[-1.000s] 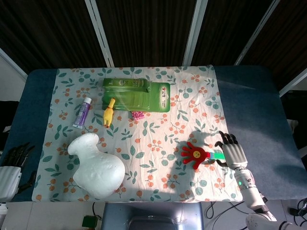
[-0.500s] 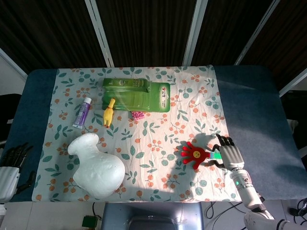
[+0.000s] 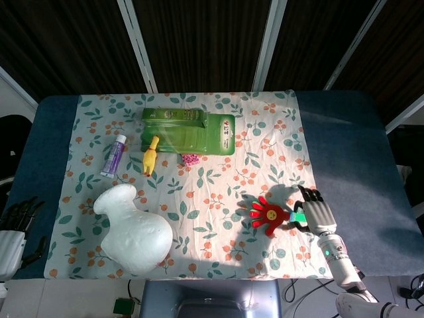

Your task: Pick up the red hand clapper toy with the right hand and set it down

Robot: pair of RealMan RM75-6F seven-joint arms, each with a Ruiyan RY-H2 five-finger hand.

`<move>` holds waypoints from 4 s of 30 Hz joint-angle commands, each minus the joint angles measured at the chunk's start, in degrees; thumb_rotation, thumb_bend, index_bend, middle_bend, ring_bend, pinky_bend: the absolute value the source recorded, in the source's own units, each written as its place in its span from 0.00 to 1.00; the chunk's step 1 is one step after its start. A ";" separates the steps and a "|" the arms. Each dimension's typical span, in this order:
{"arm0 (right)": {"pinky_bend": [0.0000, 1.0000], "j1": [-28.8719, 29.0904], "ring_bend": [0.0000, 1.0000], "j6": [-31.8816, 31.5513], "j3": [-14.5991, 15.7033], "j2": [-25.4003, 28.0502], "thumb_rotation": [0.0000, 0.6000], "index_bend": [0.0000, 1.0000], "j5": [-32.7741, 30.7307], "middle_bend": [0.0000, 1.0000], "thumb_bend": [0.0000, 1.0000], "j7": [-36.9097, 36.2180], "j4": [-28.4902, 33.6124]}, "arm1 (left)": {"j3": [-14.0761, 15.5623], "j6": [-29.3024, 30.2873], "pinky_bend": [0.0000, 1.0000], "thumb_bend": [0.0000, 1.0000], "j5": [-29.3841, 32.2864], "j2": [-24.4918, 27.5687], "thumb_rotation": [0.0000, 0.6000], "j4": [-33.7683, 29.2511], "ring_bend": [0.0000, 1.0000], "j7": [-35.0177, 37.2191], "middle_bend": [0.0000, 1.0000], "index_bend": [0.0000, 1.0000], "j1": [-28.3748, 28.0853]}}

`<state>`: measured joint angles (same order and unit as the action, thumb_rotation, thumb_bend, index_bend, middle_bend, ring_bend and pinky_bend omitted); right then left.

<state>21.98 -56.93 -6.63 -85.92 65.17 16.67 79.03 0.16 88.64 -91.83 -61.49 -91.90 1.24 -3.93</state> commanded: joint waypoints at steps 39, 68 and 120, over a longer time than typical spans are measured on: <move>1.00 -0.20 0.91 -2.41 -2.03 -1.96 1.00 0.86 10.51 0.80 0.55 -35.29 -5.22 | -0.02 0.66 0.09 0.46 -0.09 0.29 1.00 -0.29 0.00 -0.21 0.00 0.04 0.63; 1.00 2.26 0.96 -5.52 2.23 0.90 1.00 0.82 18.49 0.80 0.55 -39.20 -7.36 | -0.18 -0.25 0.09 0.46 0.36 0.05 1.00 -0.46 0.00 -0.87 0.00 0.03 0.32; 1.00 -0.10 0.96 -8.83 -1.15 -5.05 1.00 0.83 11.79 0.80 0.55 -27.76 -10.85 | -0.37 -0.97 0.09 0.46 1.08 0.21 1.00 -0.70 0.00 -0.86 0.00 0.03 0.12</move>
<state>21.83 -65.59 -7.68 -90.68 76.84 -10.86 68.44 -0.22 87.68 -90.74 -61.28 -92.59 0.39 -3.81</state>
